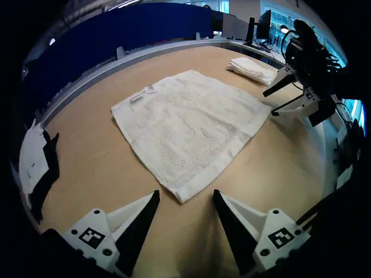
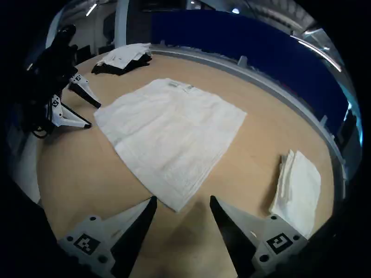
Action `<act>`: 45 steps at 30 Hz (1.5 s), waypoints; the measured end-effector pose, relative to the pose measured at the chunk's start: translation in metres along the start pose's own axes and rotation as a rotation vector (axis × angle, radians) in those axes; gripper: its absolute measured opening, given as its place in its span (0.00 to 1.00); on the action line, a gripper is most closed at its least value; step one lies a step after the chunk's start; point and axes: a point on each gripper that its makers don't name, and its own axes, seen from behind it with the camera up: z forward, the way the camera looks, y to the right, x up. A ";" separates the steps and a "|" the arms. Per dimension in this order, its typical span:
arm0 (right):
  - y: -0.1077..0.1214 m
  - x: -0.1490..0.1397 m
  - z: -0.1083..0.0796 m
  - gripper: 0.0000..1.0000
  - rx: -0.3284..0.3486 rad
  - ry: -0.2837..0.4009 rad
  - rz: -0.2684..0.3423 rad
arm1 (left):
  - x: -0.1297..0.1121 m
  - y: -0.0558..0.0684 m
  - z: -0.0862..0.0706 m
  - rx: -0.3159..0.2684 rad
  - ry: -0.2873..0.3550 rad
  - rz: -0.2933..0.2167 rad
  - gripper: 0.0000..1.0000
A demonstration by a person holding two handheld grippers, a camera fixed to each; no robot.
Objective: Fold towel
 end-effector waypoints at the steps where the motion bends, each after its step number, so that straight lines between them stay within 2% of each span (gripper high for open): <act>1: 0.000 0.000 0.000 0.85 0.002 -0.002 0.002 | 0.000 0.001 0.000 -0.002 -0.002 -0.001 0.81; 10: -0.006 -0.005 0.002 0.67 0.029 -0.027 0.023 | 0.000 0.003 -0.001 -0.004 -0.012 -0.014 0.72; 13: -0.009 -0.006 0.003 0.56 0.039 -0.028 0.024 | 0.000 0.004 -0.001 -0.007 -0.013 -0.012 0.70; 19: -0.015 -0.005 0.004 0.31 0.060 -0.029 0.031 | 0.001 0.006 0.000 -0.011 -0.020 -0.006 0.59; 21: -0.015 -0.005 0.005 0.26 0.063 -0.031 0.036 | 0.001 0.006 0.001 -0.010 -0.023 -0.006 0.56; 25: -0.014 -0.005 0.005 0.22 0.061 -0.034 0.040 | 0.002 0.007 0.002 -0.010 -0.027 -0.005 0.52; 29: -0.012 -0.006 0.004 0.18 0.054 -0.034 0.040 | 0.002 0.007 0.002 -0.003 -0.031 -0.008 0.35; 37: -0.008 -0.004 0.002 0.13 0.041 -0.030 0.036 | 0.004 0.000 0.004 0.028 -0.032 -0.013 0.10; 45: -0.005 0.000 -0.002 0.12 0.040 -0.018 0.039 | 0.006 -0.005 0.000 0.045 -0.027 -0.014 0.07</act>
